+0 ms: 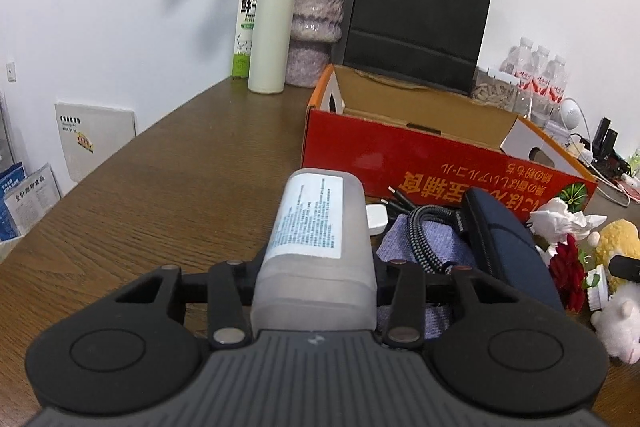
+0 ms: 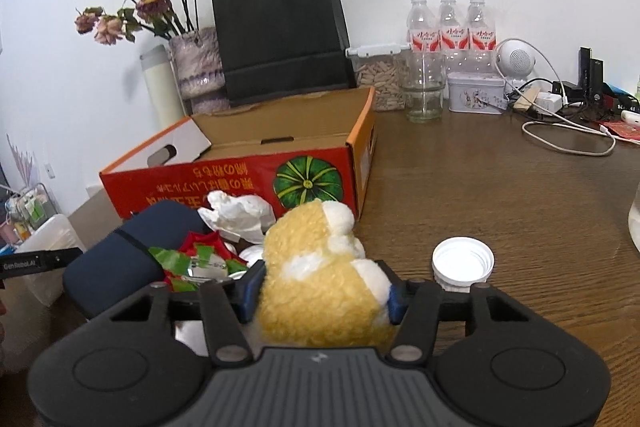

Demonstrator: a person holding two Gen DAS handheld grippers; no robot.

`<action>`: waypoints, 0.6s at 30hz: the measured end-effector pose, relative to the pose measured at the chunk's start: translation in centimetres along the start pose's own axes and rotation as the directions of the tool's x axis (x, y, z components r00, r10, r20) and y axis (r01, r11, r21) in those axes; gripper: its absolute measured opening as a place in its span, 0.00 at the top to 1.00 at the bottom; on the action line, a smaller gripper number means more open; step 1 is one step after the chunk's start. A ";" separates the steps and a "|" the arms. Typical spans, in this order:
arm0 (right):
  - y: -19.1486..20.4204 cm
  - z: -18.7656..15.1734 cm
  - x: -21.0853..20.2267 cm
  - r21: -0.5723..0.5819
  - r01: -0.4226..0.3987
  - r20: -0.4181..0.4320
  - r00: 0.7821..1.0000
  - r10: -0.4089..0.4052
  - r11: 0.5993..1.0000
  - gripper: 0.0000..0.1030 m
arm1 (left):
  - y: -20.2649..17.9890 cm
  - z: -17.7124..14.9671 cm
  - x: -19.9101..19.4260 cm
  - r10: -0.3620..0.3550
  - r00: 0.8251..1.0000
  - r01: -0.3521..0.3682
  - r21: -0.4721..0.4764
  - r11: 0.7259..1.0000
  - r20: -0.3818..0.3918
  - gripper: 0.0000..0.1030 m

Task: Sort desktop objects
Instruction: 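Grasp the translucent plastic container with the left gripper while the right grasps the plush sheep, then carry both items into the cardboard box and open both grippers to release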

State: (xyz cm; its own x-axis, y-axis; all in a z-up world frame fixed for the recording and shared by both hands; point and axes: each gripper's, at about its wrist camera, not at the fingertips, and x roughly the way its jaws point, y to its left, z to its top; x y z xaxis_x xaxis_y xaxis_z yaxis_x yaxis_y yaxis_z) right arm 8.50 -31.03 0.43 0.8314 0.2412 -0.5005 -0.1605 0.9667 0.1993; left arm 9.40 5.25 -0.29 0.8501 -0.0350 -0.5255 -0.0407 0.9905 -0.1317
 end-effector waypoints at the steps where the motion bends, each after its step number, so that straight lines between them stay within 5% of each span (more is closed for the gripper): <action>1: 0.0 0.1 -0.3 0.004 -0.002 0.010 1.000 0.002 1.000 0.49 | 0.0 0.0 -0.2 -0.005 1.000 0.005 0.000 1.000 0.009 0.58; 10: 1.2 2.2 -3.0 0.008 -0.061 0.121 0.991 0.060 0.998 0.51 | -0.8 1.9 -2.8 -0.074 0.994 0.074 -0.007 0.997 0.078 0.58; 18: 3.9 7.7 -2.2 -0.055 -0.091 0.227 0.969 0.102 0.994 0.51 | -3.8 7.0 -3.4 -0.130 0.970 0.119 0.065 0.991 0.203 0.58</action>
State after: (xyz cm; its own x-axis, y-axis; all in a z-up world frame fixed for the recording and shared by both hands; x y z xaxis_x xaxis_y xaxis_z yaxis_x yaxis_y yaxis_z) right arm 10.17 -28.44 8.83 0.9097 0.3124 -0.2737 -0.2647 0.9438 0.1977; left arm 10.34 2.57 7.92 0.9369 -0.1360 -0.3221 0.0955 0.9858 -0.1382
